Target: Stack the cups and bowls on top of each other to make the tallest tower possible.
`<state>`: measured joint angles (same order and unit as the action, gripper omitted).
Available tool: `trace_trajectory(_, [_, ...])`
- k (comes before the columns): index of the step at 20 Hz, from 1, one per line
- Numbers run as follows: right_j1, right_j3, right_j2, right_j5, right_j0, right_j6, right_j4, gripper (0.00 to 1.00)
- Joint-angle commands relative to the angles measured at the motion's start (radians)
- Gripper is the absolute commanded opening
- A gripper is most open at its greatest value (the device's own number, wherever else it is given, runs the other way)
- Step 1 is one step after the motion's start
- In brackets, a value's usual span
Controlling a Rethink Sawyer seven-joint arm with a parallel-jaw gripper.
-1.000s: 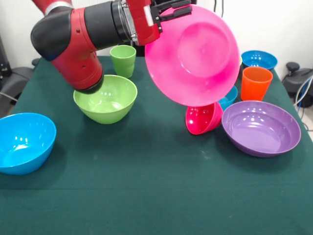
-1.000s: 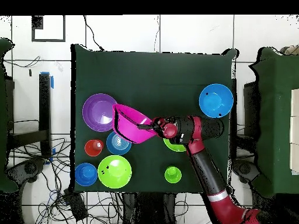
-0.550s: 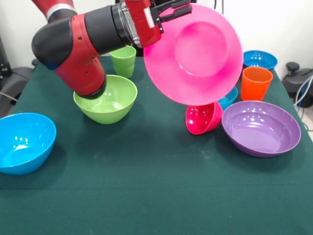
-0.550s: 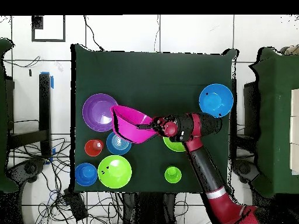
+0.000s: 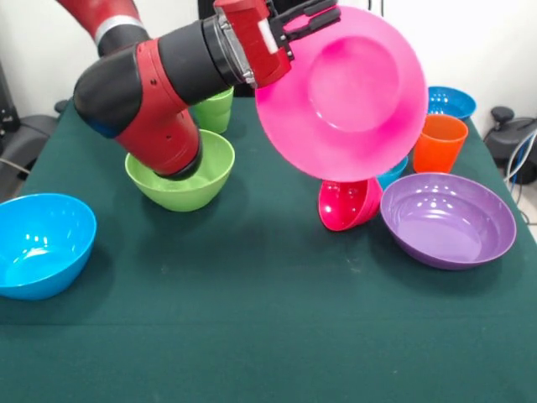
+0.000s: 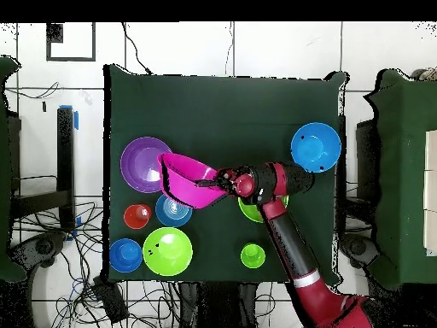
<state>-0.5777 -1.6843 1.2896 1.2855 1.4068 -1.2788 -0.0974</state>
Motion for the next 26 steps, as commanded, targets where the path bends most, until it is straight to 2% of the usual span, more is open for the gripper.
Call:
trace_trajectory(1, [-0.077,0.182,-0.064,0.107,-0.074,0.188,0.097,0.0])
trace_trajectory(14, [-0.057,0.185,-0.11,0.104,-0.076,0.111,0.116,0.0])
trace_trajectory(26, [-0.061,0.204,-0.111,0.13,-0.1,0.121,0.145,0.0])
